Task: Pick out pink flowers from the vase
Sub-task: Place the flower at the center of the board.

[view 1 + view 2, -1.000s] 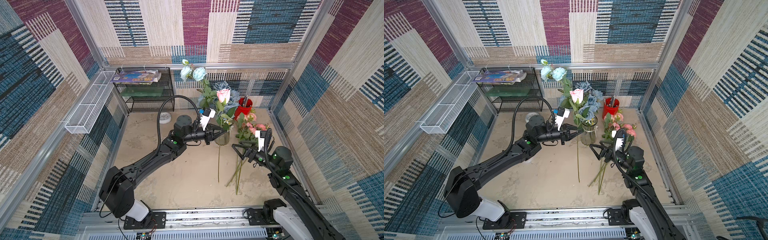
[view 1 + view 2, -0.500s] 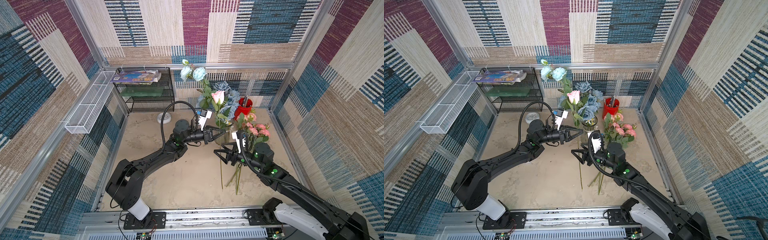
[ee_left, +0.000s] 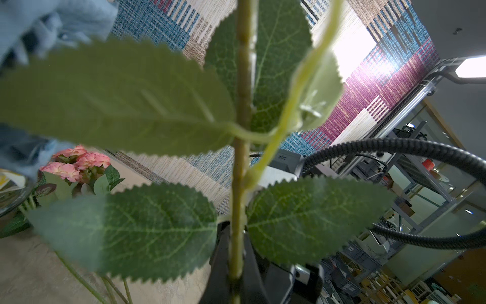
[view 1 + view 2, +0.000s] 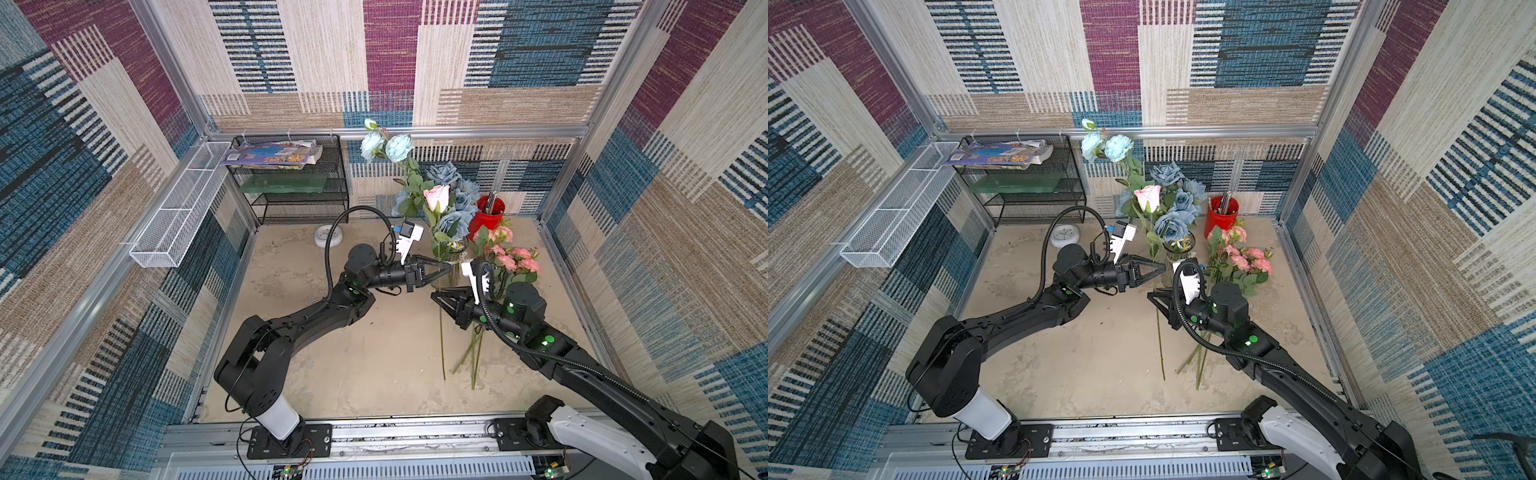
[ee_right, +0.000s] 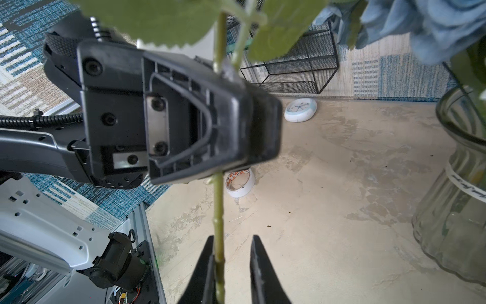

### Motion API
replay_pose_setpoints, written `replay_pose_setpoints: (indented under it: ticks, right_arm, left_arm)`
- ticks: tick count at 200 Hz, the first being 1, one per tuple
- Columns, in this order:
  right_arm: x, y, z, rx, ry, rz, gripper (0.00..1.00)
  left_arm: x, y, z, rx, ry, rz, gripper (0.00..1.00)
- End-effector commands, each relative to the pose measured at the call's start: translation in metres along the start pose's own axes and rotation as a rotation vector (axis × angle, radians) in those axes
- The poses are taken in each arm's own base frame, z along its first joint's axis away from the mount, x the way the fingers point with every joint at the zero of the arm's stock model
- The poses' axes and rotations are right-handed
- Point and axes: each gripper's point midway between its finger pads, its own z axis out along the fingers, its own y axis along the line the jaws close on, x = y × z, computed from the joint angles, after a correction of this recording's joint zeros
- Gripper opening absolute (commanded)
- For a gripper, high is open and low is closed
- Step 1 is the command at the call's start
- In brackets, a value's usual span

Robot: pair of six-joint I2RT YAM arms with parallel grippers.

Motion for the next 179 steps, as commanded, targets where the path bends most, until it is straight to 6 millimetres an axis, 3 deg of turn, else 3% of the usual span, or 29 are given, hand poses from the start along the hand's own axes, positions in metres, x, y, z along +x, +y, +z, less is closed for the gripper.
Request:
replay_pose_setpoints:
  ticks: [1,30,80,99,135,159,179]
  right_arm:
    - [-0.003,0.004,0.002,-0.011,-0.007,-0.01,0.15]
    - [-0.004,0.007,0.002,-0.014,-0.004,-0.018,0.0]
    - [-0.005,0.006,0.001,0.003,-0.007,-0.025,0.0]
    - [-0.004,0.004,0.001,0.014,-0.004,-0.025,0.0]
    - [-0.01,0.0,-0.007,0.058,-0.027,-0.032,0.0]
    - [-0.018,-0.002,-0.015,0.097,-0.054,-0.042,0.0]
    - [-0.026,-0.006,-0.023,0.145,-0.075,-0.047,0.0]
  left_arm:
    - [-0.005,-0.005,0.001,0.021,-0.018,0.016,0.0]
    - [-0.005,-0.005,0.0,0.02,-0.018,0.012,0.0]
    - [-0.005,0.001,0.0,-0.011,-0.016,-0.018,0.0]
    - [-0.006,0.011,0.0,-0.06,0.01,-0.071,0.27]
    - [-0.013,0.01,-0.008,-0.092,0.03,-0.093,0.64]
    - [-0.017,0.01,-0.024,-0.163,0.017,-0.063,0.79]
    - [-0.022,0.003,-0.037,-0.207,0.006,-0.004,0.82]
